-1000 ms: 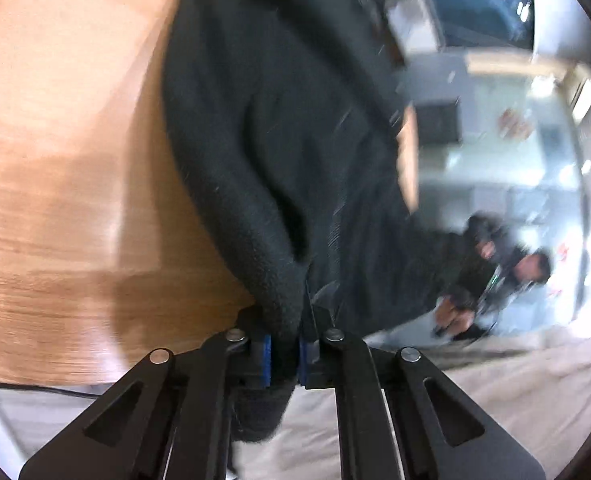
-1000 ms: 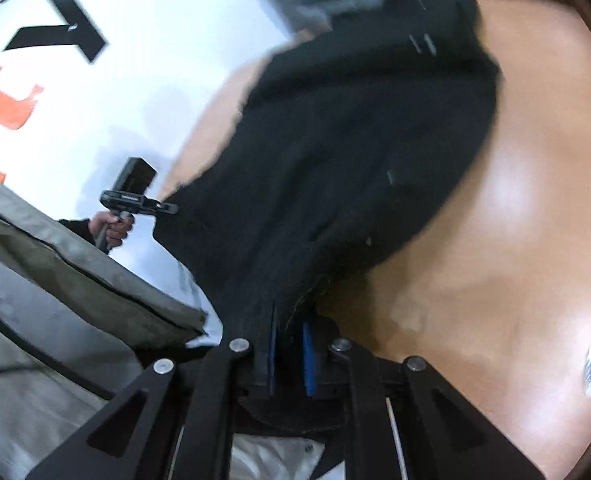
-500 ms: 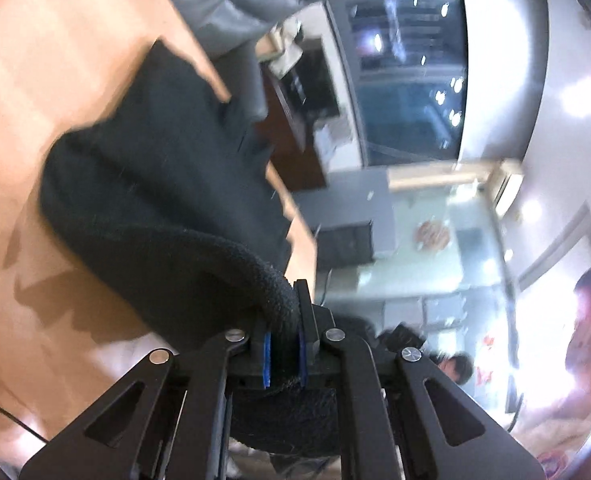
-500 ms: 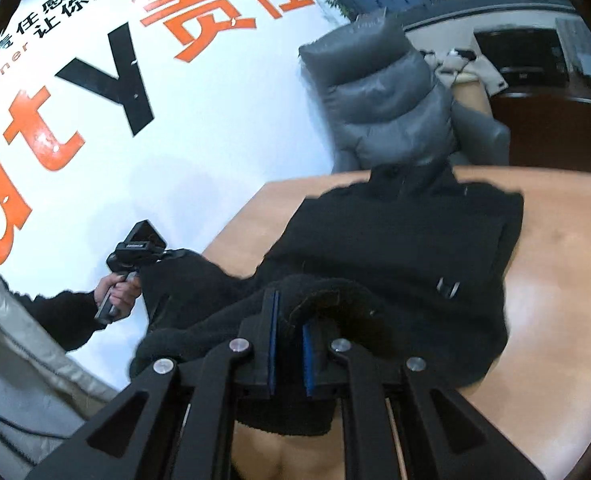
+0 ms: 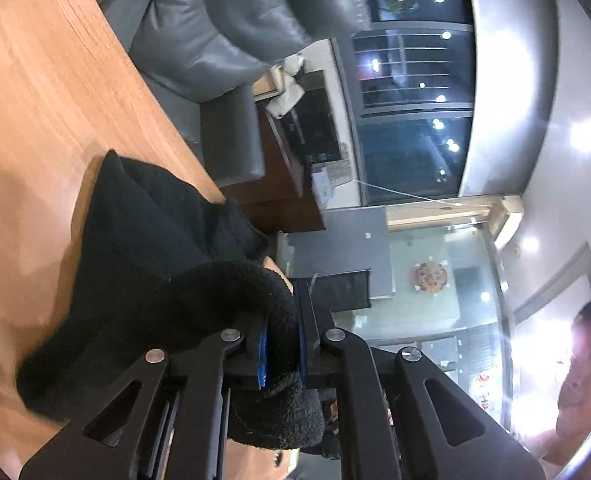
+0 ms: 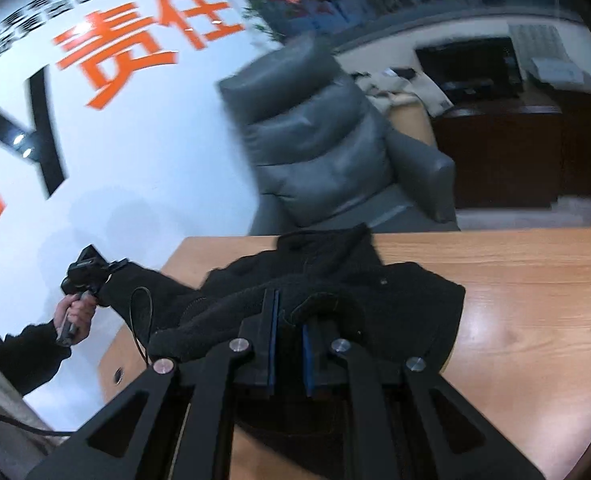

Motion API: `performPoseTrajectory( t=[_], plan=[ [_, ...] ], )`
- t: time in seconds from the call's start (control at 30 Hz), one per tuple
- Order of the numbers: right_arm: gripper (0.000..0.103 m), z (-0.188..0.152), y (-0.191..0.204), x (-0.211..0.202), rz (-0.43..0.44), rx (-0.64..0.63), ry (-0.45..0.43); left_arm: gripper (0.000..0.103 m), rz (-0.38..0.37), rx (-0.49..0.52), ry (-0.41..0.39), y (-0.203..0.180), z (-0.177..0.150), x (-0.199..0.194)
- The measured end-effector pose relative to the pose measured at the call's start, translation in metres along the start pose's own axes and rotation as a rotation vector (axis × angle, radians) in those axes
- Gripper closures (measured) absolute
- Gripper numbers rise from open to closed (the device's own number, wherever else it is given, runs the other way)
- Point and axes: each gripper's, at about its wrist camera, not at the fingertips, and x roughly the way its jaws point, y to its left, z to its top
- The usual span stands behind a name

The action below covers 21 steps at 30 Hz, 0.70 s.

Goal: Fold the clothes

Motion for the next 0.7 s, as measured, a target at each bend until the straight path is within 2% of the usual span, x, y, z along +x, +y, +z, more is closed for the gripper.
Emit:
performPoseTrajectory(
  t=[0.17, 0.33, 0.5, 0.6, 0.67, 0.7],
  plan=[
    [0.093, -0.001, -0.053, 0.054, -0.050, 0.083, 0.068, 0.093, 0.053, -0.040, 0.019, 0.043, 0.040, 0.041],
    [0.093, -0.009, -0.091, 0.074, -0.071, 0.158, 0.093, 0.093, 0.110, -0.092, 0.037, 0.088, 0.058, 0.066],
    [0.093, -0.015, -0.123, 0.088, -0.066, 0.276, 0.119, 0.092, 0.095, -0.128, 0.035, 0.106, 0.066, 0.079],
    [0.091, -0.017, -0.138, 0.090, -0.044, 0.359, 0.101, 0.090, 0.086, -0.145, 0.034, 0.108, 0.068, 0.082],
    [0.084, -0.015, -0.137, 0.087, -0.049, 0.360, 0.091, 0.083, 0.090, -0.129, 0.030, 0.101, 0.069, 0.079],
    [0.081, -0.012, -0.133, 0.084, -0.059, 0.339, 0.085, 0.071, 0.094, -0.114, 0.025, 0.095, 0.069, 0.076]
  ],
)
